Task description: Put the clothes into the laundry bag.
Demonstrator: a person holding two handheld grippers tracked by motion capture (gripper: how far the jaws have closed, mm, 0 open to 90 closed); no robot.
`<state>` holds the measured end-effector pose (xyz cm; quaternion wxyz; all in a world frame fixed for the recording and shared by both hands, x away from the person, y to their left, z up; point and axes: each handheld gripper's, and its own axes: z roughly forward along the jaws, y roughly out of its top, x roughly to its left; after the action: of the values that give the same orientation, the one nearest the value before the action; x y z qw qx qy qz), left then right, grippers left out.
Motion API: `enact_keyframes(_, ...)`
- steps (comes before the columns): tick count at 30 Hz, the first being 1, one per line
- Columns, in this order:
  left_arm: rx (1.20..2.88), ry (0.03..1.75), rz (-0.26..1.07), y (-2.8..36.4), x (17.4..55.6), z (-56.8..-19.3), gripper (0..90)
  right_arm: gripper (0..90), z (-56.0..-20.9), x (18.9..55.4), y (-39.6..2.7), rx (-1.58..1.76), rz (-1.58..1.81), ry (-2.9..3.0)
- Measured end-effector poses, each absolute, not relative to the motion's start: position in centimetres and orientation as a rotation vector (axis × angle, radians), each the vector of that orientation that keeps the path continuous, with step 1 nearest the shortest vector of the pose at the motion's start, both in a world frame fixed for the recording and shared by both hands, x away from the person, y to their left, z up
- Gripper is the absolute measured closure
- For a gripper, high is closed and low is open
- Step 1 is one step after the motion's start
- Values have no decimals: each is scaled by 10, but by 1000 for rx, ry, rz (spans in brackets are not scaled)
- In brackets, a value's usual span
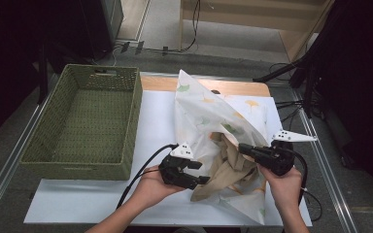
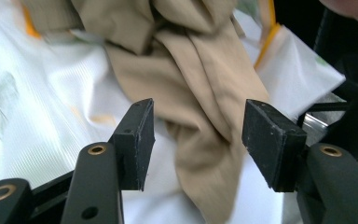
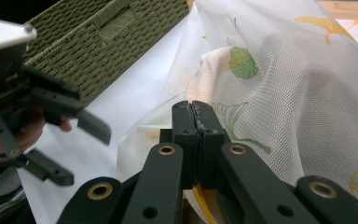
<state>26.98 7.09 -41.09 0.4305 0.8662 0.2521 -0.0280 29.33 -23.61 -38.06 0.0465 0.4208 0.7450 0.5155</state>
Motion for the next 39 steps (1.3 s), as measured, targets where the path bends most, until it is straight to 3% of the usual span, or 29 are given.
enact_keyframes(6, 2183, 671, -100, 83, 251, -423, 462, 893, -380, 297, -233, 1278, 1575, 2281)
enact_keyframes(11, 2237, 672, -87, 94, 239, -432, 533, 893, -379, 299, -231, 1269, 1580, 2284)
enact_keyframes(14, 2214, 712, -131, 105, 239, -441, 667, 893, -379, 300, -232, 1265, 1583, 2283)
enact_keyframes(17, 2248, 716, -92, 104, 238, -454, 834, 893, -379, 300, -232, 1269, 1586, 2280)
enact_keyframes(19, 2256, 736, -108, 100, 240, -464, 890, 893, -378, 300, -231, 1265, 1583, 2279)
enact_keyframes(28, 2247, 652, -140, 59, 236, -474, 900, 893, -377, 297, -233, 1263, 1584, 2275)
enact_keyframes(39, 2229, 544, 69, 26, 257, -437, 890, 893, -378, 296, -235, 1266, 1581, 2276)
